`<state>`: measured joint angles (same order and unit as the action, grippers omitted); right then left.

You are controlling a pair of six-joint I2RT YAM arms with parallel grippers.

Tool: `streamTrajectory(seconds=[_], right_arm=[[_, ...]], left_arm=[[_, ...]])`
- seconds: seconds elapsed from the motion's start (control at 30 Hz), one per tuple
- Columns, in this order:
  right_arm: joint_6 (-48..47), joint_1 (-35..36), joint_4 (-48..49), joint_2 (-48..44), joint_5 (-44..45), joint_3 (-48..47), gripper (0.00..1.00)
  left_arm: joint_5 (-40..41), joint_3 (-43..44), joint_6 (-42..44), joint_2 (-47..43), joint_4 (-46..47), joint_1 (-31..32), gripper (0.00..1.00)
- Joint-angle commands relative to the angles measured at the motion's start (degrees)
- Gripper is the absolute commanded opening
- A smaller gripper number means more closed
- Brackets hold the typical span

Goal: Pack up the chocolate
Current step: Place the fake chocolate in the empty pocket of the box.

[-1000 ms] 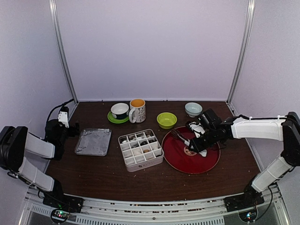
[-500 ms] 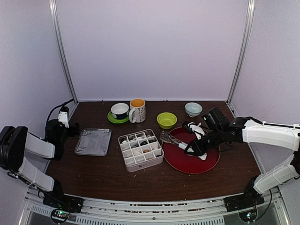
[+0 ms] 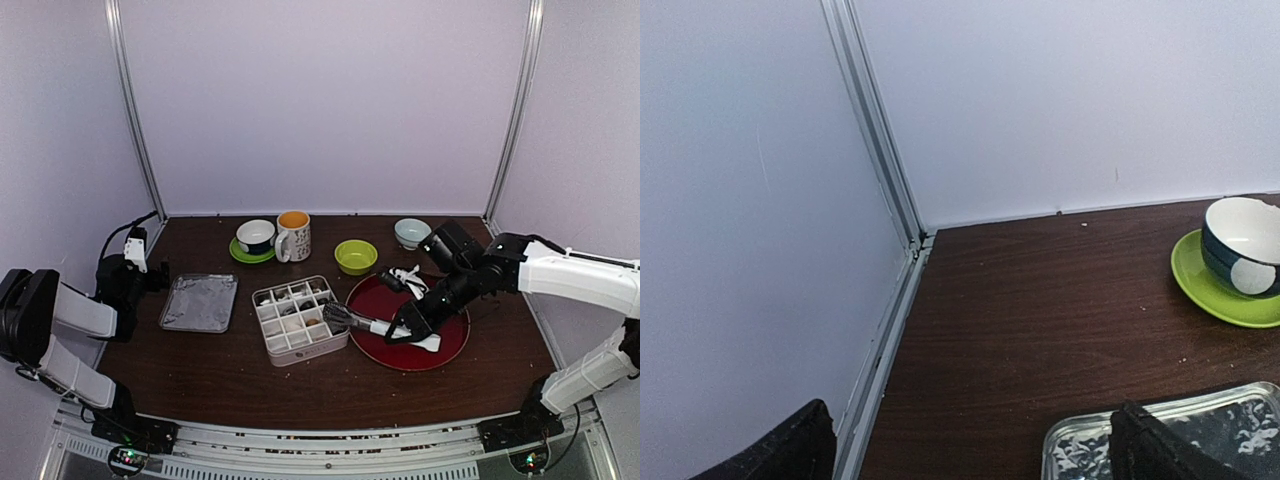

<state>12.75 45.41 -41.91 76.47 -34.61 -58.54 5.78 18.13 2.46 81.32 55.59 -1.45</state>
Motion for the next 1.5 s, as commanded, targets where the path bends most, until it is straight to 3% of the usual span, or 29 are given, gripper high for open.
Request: streamTrajectory(seconds=[0.0, 0.37, 0.77, 1.33, 1.47], right_arm=[[5.4, 2.2, -4.1, 3.4, -4.3, -7.0, 0.10], [15.3, 9.7, -8.9, 20.8, -0.8, -27.1, 0.09], [17.8, 11.5, -17.7, 29.4, -0.4, -40.4, 0.11], [18.5, 12.8, -19.3, 30.6, -1.3, -40.3, 0.12], [18.2, 13.0, -19.8, 31.0, -1.1, -40.9, 0.17]], left_arm=[[0.3, 0.9, -0.4, 0.3, 2.2, -0.5, 0.98], [0.3, 1.0, -0.4, 0.3, 2.2, -0.4, 0.98], [0.3, 1.0, -0.4, 0.3, 2.2, -0.4, 0.98], [0.3, 1.0, -0.4, 0.3, 2.2, -0.5, 0.98], [0.3, 1.0, -0.4, 0.3, 2.2, -0.4, 0.98]])
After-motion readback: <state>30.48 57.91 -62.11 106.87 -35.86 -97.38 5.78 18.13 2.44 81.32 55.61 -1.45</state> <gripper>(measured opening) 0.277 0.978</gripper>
